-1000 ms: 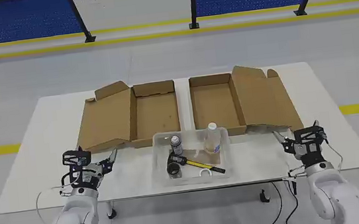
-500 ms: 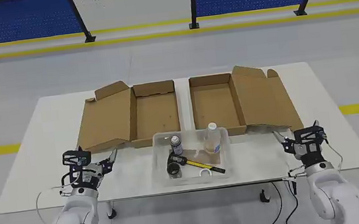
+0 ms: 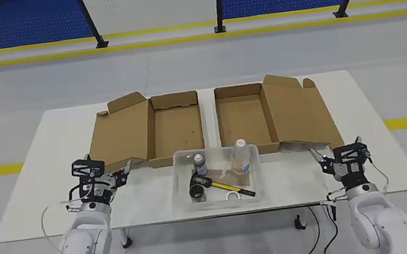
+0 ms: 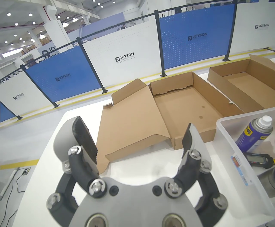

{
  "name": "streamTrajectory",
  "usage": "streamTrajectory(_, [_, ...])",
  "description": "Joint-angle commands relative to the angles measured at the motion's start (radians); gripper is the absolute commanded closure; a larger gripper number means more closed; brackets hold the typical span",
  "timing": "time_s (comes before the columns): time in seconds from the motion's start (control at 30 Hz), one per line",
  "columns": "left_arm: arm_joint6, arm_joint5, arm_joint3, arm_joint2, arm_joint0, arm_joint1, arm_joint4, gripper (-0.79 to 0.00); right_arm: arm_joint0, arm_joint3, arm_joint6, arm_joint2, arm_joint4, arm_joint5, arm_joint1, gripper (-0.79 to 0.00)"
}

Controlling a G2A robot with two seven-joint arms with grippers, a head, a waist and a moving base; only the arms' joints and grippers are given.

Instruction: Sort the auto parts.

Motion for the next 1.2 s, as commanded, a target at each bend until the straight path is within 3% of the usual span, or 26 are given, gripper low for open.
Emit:
streamTrajectory(0.0, [-0.005, -0.011, 0.003, 0.014, -0.028, -0.002, -0.007, -0.785, 0.0, 0.0, 0.0, 0.0, 0.0, 0.0, 0.0, -0.785])
streamTrajectory(0.23, [-0.029, -0.083, 0.01, 0.084, -0.14, -0.01, -0.034, -0.785, 0.0, 0.0, 0.0, 0.0, 0.0, 0.0, 0.0, -0.785])
streamTrajectory(0.57, [-0.063, -0.192, 0.04, 0.264, -0.306, -0.031, -0.026, -0.785, 0.0, 0.0, 0.0, 0.0, 0.0, 0.0, 0.0, -0.785])
streamTrajectory(1.17, [-0.1, -0.281, 0.195, 0.593, -0.461, -0.092, -0.04, -0.785, 0.0, 0.0, 0.0, 0.0, 0.0, 0.0, 0.0, -0.785])
